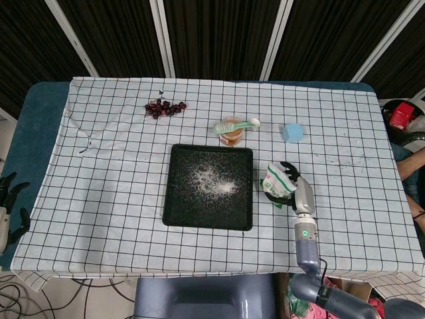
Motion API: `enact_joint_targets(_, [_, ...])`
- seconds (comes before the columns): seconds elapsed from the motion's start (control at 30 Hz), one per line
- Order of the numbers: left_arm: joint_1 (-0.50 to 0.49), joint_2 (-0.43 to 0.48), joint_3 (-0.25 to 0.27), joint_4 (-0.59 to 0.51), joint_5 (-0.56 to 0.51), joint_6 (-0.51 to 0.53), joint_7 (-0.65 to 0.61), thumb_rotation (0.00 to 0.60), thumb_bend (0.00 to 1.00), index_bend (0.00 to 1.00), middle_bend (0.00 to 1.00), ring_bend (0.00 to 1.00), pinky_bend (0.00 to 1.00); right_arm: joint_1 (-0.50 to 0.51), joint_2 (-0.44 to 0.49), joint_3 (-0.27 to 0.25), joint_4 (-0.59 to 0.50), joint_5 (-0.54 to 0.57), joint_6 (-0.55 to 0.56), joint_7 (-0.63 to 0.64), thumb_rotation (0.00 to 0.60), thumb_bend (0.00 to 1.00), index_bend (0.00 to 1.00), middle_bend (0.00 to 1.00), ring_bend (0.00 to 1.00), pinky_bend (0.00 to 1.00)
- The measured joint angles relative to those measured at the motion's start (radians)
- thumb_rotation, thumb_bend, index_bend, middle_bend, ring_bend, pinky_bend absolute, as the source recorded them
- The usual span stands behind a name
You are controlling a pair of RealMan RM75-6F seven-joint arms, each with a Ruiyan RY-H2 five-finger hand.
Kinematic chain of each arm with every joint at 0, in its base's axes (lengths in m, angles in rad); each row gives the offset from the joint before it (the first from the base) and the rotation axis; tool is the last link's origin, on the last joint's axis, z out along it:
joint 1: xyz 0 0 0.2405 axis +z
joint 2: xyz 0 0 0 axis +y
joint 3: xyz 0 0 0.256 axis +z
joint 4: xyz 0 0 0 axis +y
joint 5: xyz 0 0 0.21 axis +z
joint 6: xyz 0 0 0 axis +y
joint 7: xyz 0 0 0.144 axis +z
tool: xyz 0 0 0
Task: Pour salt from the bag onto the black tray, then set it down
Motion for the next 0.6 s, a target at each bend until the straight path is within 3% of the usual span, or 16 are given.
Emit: enact_joint_targets(0.6, [-0.001,0.001,-0.002,0.003,-0.009,-0.006,-0.004,0.6,0.66,0.2,0.03,0.0,0.0,0.008,-0.023,-0.01,0.027,0.0,-0.015,0.0,0.6,0.04,0.21,0.21,0.26,0.26])
